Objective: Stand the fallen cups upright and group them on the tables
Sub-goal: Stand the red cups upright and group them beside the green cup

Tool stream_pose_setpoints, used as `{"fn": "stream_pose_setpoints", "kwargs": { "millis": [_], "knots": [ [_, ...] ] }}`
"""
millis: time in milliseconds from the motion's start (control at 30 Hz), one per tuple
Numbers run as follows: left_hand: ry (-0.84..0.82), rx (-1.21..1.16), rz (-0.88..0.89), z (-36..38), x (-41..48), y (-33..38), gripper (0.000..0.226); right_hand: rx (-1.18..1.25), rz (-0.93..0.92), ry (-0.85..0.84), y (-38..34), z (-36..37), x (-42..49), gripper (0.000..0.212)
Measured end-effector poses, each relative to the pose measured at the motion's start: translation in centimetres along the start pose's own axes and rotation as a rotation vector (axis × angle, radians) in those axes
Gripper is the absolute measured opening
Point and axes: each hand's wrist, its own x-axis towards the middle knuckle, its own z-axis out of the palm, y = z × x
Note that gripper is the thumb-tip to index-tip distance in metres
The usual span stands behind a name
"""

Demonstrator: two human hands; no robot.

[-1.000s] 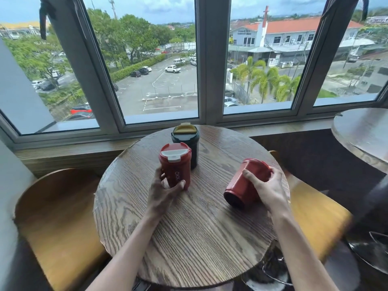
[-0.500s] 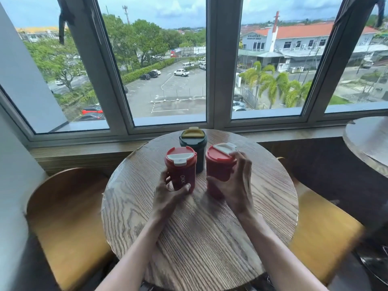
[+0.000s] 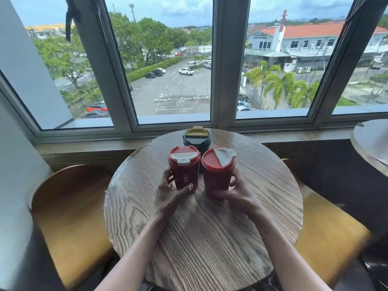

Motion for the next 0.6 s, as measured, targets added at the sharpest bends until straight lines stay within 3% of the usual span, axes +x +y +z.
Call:
{"fn": "stream_pose_setpoints", "kwargs": {
  "millis": [200,400,600],
  "knots": [
    [-0.035,-0.073,-0.033,-0.3,0.3,0.3,0.088,-0.147,0.030,0.157,0.7,1.5,1.0,0.085],
    [-0.062,-0.066,-0.079,-1.3,1.3,-0.1,0.085,-0.022,0.018,-0.080,0.4,-0.1,0.6,0.068],
    [-0.055,-0.121,-0.088,-1.4,1.4,-0.1,0.079,0.022,-0.018,0.082,0.2,1.1,-0.6,0.068]
  ]
}}
